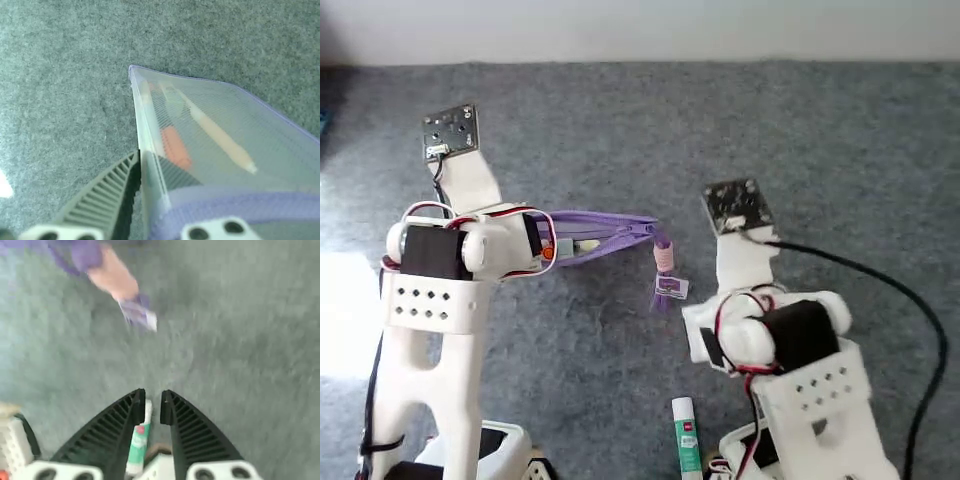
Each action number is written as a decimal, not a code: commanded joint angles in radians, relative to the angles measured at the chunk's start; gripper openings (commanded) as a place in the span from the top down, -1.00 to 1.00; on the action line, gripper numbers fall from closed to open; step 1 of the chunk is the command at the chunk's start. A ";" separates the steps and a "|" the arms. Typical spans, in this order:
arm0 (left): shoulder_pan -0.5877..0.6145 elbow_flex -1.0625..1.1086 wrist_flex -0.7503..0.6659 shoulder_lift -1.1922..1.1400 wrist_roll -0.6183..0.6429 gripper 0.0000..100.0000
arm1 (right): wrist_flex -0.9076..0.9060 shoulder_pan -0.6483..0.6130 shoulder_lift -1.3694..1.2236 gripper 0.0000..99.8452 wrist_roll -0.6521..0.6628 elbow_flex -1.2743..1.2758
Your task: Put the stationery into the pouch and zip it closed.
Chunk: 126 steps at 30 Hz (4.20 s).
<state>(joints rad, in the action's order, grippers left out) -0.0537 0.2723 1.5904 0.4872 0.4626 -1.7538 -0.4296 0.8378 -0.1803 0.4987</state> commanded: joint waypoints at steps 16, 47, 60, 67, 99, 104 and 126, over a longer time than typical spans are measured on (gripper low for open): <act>0.005 0.002 -0.043 -0.003 0.011 0.98 | -0.010 -0.239 -0.568 0.86 -0.215 0.135; 0.334 -0.044 0.037 0.006 0.069 0.98 | 0.056 -0.302 -0.527 0.83 -0.261 0.133; 0.354 -0.110 0.063 -0.002 0.069 0.98 | 0.162 -0.387 -0.613 0.44 -0.267 0.184; 0.354 -0.110 0.063 -0.002 0.069 0.98 | 0.271 -0.395 -0.839 0.45 -0.301 0.180; 0.354 -0.108 0.063 -0.002 0.069 0.98 | 0.239 -0.374 -1.032 0.98 -0.305 0.167; 0.351 -0.108 0.069 -0.002 0.069 0.98 | 0.091 -0.265 -0.926 0.98 -0.299 0.063; 0.206 -0.255 0.147 -0.206 0.130 0.98 | 0.171 -0.154 -0.272 0.98 -0.077 -0.582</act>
<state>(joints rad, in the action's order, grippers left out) 0.1642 0.0852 1.7208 0.3322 0.5700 -1.6771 -0.5907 0.5324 -0.2662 0.0276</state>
